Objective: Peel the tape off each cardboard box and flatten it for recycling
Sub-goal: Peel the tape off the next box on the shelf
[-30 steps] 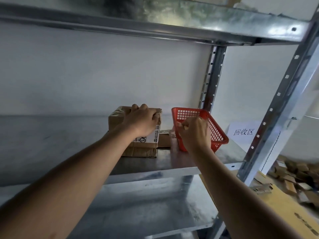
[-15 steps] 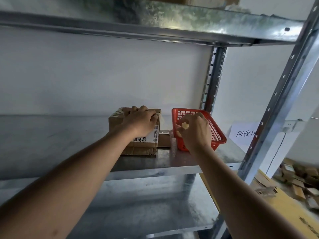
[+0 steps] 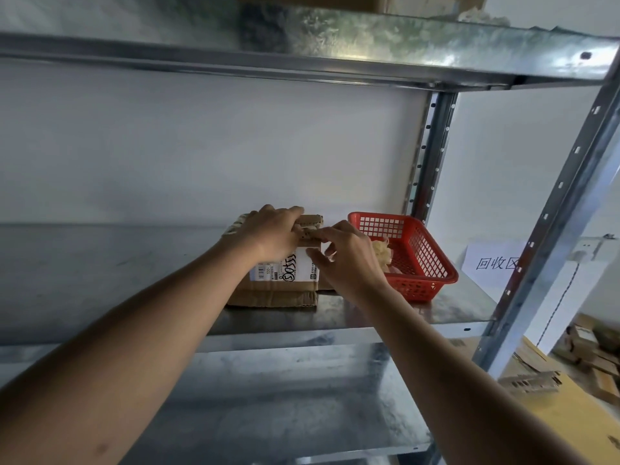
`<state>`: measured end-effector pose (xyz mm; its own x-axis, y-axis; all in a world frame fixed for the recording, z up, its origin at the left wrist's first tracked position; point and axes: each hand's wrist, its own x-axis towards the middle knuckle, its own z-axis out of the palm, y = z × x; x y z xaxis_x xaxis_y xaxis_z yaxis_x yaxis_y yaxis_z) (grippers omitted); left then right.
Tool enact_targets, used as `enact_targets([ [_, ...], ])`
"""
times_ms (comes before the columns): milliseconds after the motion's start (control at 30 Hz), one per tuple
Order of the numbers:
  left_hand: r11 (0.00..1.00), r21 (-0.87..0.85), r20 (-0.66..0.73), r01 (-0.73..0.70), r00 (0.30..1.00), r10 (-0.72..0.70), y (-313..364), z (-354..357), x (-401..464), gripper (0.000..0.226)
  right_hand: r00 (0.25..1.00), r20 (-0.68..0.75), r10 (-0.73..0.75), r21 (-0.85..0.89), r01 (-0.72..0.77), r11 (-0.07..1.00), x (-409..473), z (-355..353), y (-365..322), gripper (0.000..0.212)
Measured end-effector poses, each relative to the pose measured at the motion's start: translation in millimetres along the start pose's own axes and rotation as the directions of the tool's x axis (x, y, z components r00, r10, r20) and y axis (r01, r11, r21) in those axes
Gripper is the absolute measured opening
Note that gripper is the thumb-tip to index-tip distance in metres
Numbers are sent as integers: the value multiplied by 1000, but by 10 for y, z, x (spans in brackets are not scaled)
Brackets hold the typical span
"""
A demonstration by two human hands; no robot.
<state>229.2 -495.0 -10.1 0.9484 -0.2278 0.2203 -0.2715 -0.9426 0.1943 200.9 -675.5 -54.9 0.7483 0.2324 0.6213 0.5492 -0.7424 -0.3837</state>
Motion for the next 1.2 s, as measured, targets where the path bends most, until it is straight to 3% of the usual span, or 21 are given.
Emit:
enact_targets([
  [133,997,-12,45,77,996,-76,-172,-142,-41,27,998,43,41,37,-43,998,88,176,-132,35],
  [300,995,-39,112,89,990,-84,-513,-315,-72,37,973,166,160,70,-173,982,264,355,-337,48],
  [467,987,-136,175,88,982,-63,-945,-420,-118,31,931,266,250,264,-320,910,313,642,-590,72],
  [567,980,-150,211,133,972,-100,-1185,-461,-171,31,922,316,223,396,-342,852,336,814,-688,82],
  [633,985,-120,202,127,974,-101,-1314,-497,-180,32,937,279,210,451,-321,833,396,910,-753,72],
  [700,988,-91,163,124,981,-108,-1400,-531,-183,31,959,192,208,504,-278,818,462,993,-811,46],
  [800,969,-125,142,211,971,-193,-1473,-544,-211,34,960,131,248,530,-279,801,536,1066,-849,23],
  [867,973,-97,113,211,973,-200,-1519,-525,-204,37,965,126,229,536,-260,803,517,1070,-835,23],
  [1000,981,-114,65,158,986,-151,-1594,-501,-151,38,981,141,135,505,-188,842,381,1019,-795,51],
  [1100,989,-97,62,109,993,-103,-1655,-476,-106,39,992,70,106,480,-127,868,355,980,-782,50],
  [1200,994,-67,71,84,994,-79,-1728,-453,-55,36,986,101,134,522,-167,836,363,938,-759,49],
])
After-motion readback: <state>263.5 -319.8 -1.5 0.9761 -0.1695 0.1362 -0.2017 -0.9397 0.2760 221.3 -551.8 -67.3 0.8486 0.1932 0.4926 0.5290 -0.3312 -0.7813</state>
